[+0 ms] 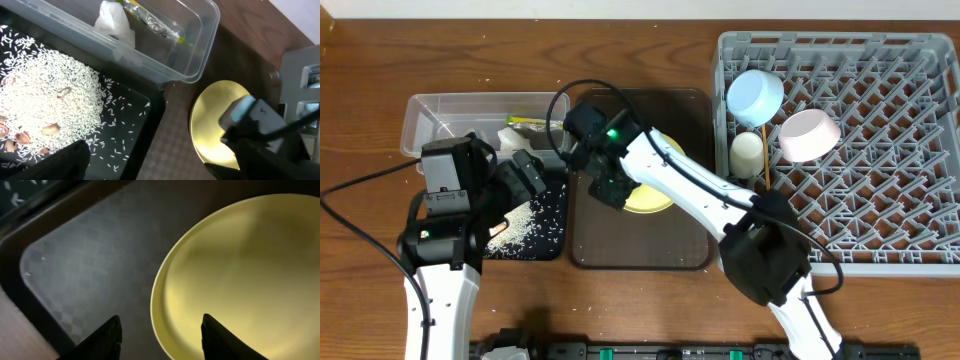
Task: Sort waste into correct bins and load items into the dishwasher rack
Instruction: 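Move the right gripper left and grasp the yellow plate rim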
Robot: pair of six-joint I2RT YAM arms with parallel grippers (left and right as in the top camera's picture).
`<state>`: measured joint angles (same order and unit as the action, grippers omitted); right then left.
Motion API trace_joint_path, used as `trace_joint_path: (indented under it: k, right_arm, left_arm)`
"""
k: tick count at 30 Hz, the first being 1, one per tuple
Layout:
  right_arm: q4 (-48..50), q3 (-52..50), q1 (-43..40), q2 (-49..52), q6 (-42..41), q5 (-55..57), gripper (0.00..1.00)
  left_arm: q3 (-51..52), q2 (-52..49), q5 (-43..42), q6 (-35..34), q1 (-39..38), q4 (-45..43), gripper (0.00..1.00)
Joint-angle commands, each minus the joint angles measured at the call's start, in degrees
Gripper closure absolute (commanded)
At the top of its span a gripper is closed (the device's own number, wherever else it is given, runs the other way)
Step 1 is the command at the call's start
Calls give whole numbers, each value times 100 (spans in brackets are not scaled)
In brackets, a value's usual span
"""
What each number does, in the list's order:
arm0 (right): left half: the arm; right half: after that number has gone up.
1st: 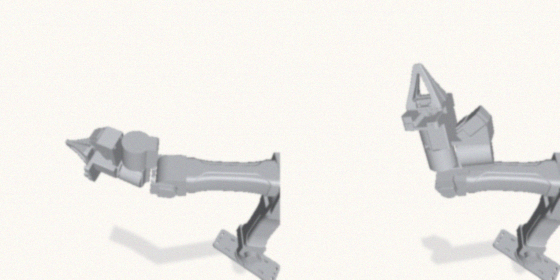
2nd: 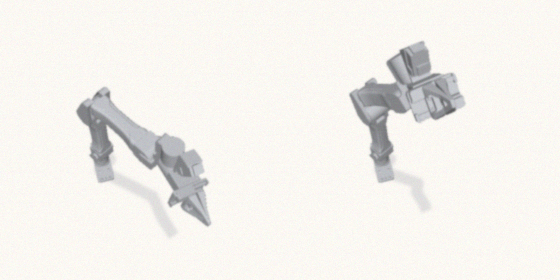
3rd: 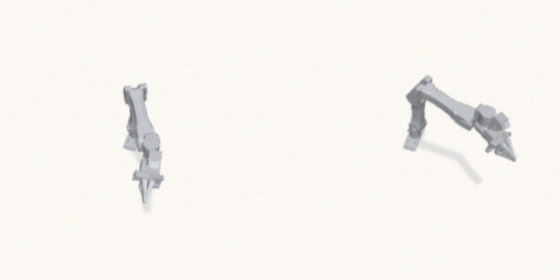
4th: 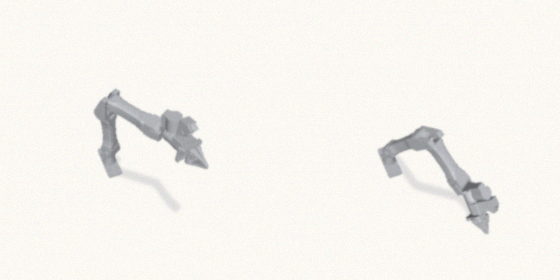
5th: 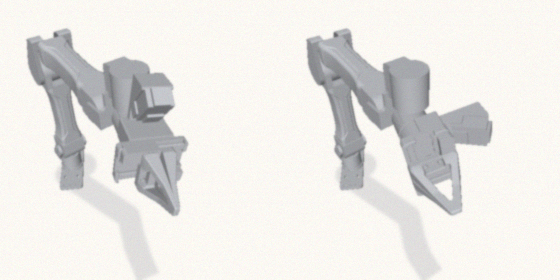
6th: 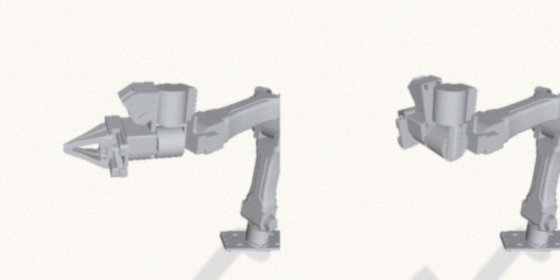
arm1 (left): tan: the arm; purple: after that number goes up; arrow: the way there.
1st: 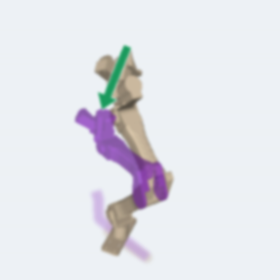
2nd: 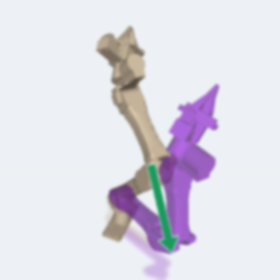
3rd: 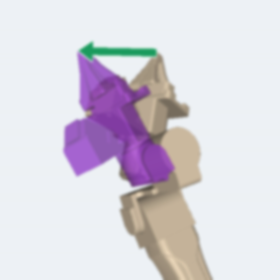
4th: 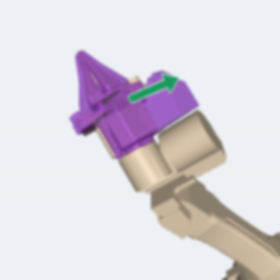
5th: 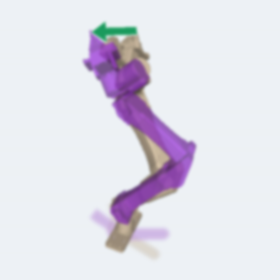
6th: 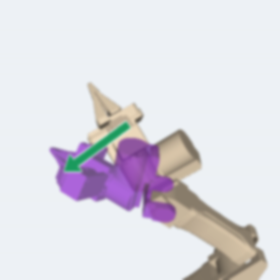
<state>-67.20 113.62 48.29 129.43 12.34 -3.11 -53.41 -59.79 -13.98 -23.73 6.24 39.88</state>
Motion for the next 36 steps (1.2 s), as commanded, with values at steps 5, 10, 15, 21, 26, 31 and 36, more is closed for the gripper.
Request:
trace_joint_path:
  k: [5,10,15,21,26,31,36]
  right_arm:
    - [74,96,11,372,9,179,51]
    - [85,96,11,549,11,179,51]
    - [111,96,7,603,-26,177,51]
    - [125,83,11,603,-120,160,52]
    - [136,11,9,603,-118,162,52]
    - [168,-146,9,603,-118,162,53]
    - [260,-396,11,603,-120,157,53]
  left_arm:
    - [-125,-7,13,72,22,-2,4]
    - [-125,-7,13,72,22,-2,4]
    - [-125,-7,13,72,22,-2,4]
    - [-125,-7,13,72,22,17,4]
    - [-125,-7,13,72,22,20,4]
    - [-125,-7,13,72,22,20,4]
    - [-125,-7,13,72,22,20,4]
